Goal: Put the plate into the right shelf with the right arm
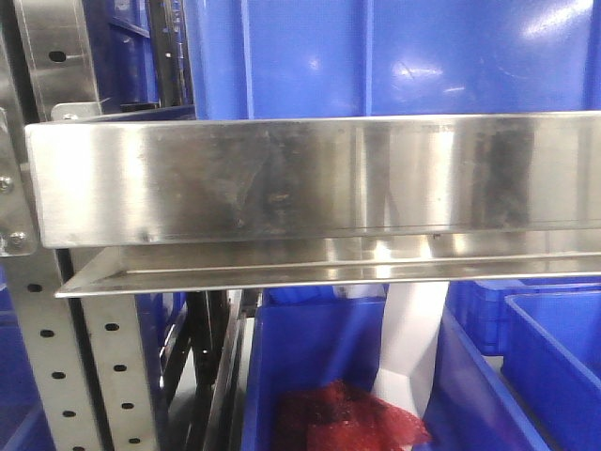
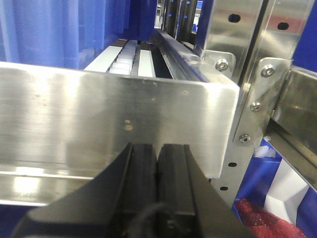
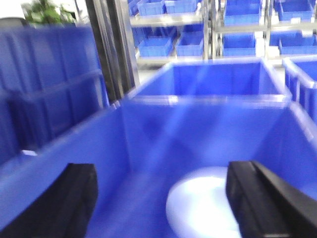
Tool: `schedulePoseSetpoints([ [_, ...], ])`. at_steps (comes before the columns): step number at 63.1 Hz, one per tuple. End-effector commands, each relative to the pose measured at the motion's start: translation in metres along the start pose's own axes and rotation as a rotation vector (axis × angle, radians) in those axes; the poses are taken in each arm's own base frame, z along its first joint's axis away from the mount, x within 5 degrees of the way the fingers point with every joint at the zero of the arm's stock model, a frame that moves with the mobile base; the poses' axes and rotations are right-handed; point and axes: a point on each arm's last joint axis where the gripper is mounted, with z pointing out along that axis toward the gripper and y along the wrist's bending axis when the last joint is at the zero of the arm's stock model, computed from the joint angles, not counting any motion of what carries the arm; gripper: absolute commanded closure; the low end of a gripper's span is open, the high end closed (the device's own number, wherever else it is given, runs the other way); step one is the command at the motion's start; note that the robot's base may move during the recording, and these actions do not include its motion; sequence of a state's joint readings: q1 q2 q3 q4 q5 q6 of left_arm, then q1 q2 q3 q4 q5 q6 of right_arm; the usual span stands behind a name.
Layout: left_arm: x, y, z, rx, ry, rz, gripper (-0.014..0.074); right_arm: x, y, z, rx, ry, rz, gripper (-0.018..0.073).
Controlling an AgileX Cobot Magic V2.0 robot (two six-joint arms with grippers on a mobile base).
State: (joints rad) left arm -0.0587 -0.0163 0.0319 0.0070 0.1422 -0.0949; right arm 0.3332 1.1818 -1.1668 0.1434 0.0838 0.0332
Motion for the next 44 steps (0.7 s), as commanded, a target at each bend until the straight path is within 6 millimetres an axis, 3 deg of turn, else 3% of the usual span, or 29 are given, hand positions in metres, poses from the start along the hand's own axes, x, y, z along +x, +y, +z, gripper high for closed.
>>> schedulePoseSetpoints([
  [1, -0.005, -0.001, 0.000, 0.010, -0.086, -0.006, 0.0643, -0.037, 0.006, -0.031, -0.018, -0.150, -0.012, 0.0153],
  [12, -0.005, -0.001, 0.000, 0.010, -0.086, -0.006, 0.0643, -0.050, 0.010, -0.074, -0.034, -0.135, -0.017, 0.0522],
  [29, -0.005, -0.001, 0.000, 0.010, -0.086, -0.006, 0.0643, -0.066, 0.015, -0.127, -0.055, -0.201, -0.022, 0.0505],
  [44, -0.005, -0.001, 0.000, 0.010, -0.086, -0.006, 0.0643, -0.069, 0.016, -0.137, -0.060, -0.228, -0.022, 0.0505],
])
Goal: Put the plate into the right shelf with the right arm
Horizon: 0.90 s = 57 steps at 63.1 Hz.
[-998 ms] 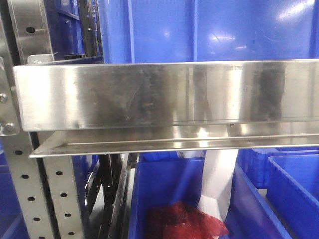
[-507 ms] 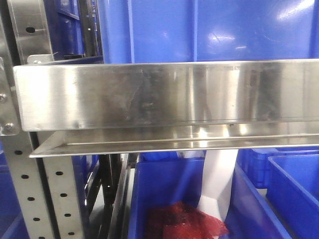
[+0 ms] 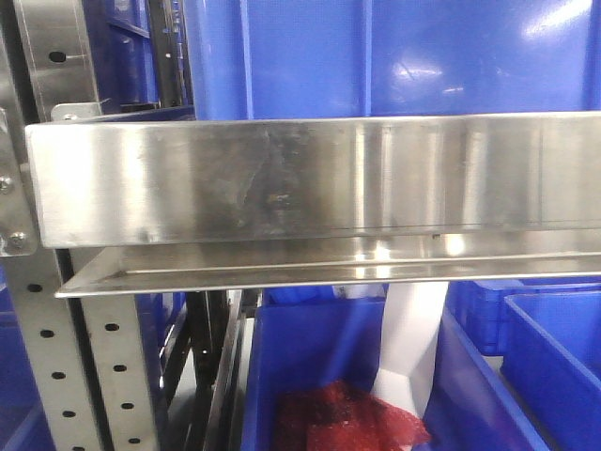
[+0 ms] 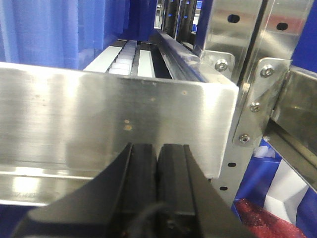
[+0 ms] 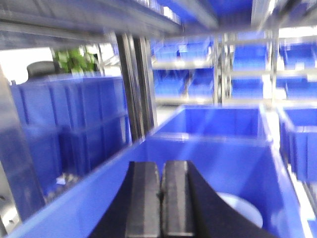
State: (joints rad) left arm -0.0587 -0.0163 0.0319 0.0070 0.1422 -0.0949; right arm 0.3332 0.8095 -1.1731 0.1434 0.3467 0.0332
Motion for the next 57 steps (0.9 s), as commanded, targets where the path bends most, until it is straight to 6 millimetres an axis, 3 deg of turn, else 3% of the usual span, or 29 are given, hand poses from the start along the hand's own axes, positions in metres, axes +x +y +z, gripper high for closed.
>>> schedulePoseSetpoints([
  [1, -0.005, -0.001, 0.000, 0.010, -0.086, -0.006, 0.0643, -0.019, 0.002, -0.006, -0.004, -0.119, -0.014, 0.0505],
  [11, -0.005, -0.001, 0.000, 0.010, -0.086, -0.006, 0.0643, -0.019, 0.002, -0.006, 0.000, -0.123, -0.026, 0.0505],
  [18, -0.005, -0.001, 0.000, 0.010, -0.086, -0.006, 0.0643, -0.016, -0.002, -0.007, 0.041, -0.121, -0.146, 0.0505],
  [28, -0.005, -0.001, 0.000, 0.010, -0.086, -0.006, 0.0643, 0.000, -0.010, -0.009, 0.084, -0.182, -0.209, 0.0505],
  [41, -0.005, -0.001, 0.000, 0.010, -0.086, -0.006, 0.0643, 0.041, -0.033, -0.038, 0.218, -0.317, -0.126, 0.0505],
  [57, -0.005, -0.001, 0.000, 0.010, -0.086, -0.006, 0.0643, 0.117, -0.045, -0.080, 0.329, -0.253, -0.142, 0.0505],
])
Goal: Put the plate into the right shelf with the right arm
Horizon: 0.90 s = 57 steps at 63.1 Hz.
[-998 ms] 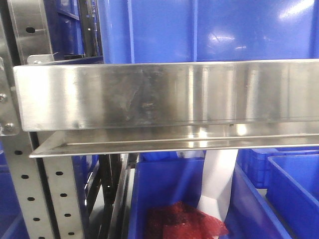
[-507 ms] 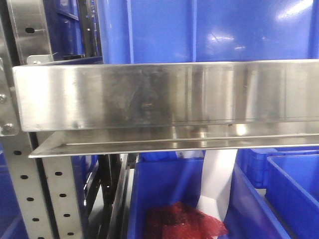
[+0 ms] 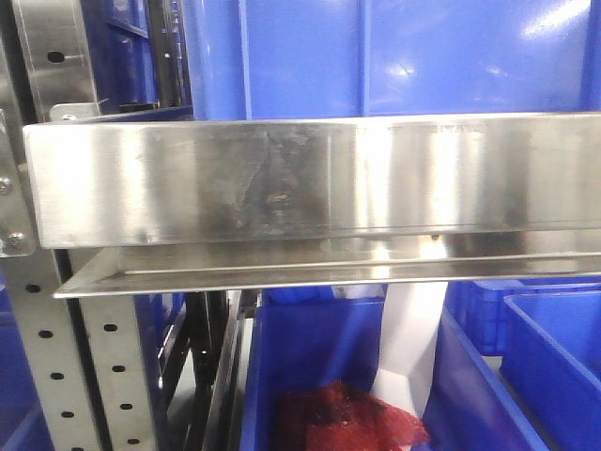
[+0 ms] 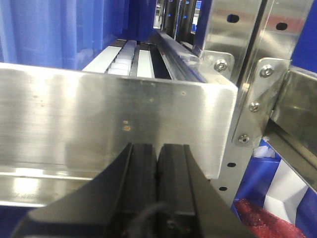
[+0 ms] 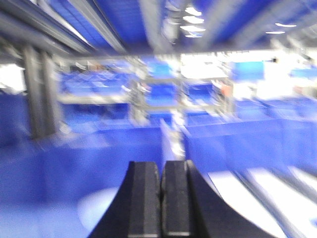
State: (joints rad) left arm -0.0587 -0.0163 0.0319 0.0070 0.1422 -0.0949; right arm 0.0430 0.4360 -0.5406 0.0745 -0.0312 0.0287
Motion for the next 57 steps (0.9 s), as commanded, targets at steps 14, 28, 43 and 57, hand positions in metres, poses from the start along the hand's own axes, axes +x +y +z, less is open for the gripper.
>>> schedulePoseSetpoints([
  [14, -0.005, -0.001, 0.000, 0.010, -0.086, -0.006, 0.0643, 0.047, -0.007, -0.048, 0.023, -0.096, -0.020, 0.0505],
  [28, -0.005, -0.001, 0.000, 0.010, -0.086, -0.006, 0.0643, 0.076, -0.009, -0.064, 0.021, -0.005, -0.019, 0.0505],
  [43, -0.005, -0.001, 0.000, 0.010, -0.086, -0.006, 0.0643, 0.107, -0.012, -0.070, 0.023, 0.038, -0.023, 0.0505],
  [57, -0.005, -0.001, 0.000, 0.010, -0.086, -0.006, 0.0643, 0.133, -0.015, -0.069, 0.031, 0.058, -0.023, 0.0505],
])
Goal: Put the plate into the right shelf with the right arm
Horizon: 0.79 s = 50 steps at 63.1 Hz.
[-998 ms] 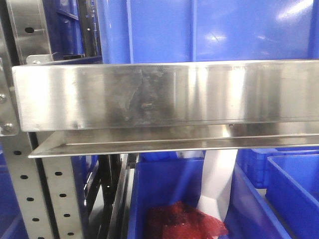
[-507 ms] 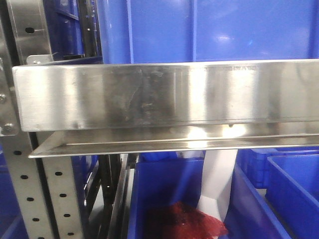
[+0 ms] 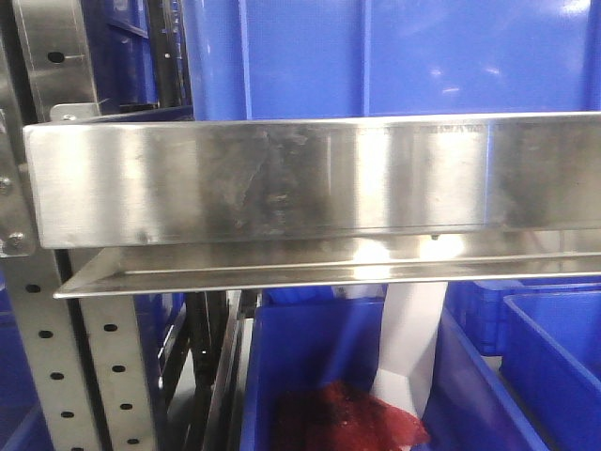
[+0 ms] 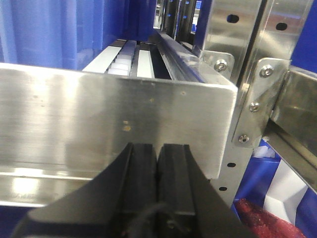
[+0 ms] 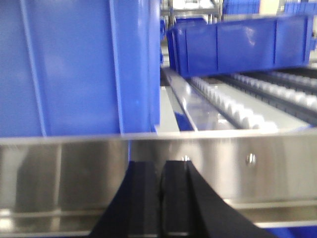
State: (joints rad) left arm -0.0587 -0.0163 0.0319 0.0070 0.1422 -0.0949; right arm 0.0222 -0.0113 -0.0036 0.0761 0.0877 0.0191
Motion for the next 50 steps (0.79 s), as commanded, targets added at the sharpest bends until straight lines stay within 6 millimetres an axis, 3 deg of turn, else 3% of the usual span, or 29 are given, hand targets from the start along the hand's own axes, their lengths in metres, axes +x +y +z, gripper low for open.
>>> schedulePoseSetpoints([
  [1, -0.005, -0.001, 0.000, 0.010, -0.086, -0.006, 0.0643, -0.013, 0.000, -0.002, 0.001, -0.153, -0.010, 0.0505],
  [25, -0.005, -0.001, 0.000, 0.010, -0.086, -0.006, 0.0643, 0.002, -0.001, 0.000, 0.006, -0.053, -0.041, 0.0505],
  [50, -0.005, -0.001, 0.000, 0.010, -0.086, -0.006, 0.0643, 0.003, -0.001, 0.000, 0.006, -0.045, -0.040, 0.0505],
])
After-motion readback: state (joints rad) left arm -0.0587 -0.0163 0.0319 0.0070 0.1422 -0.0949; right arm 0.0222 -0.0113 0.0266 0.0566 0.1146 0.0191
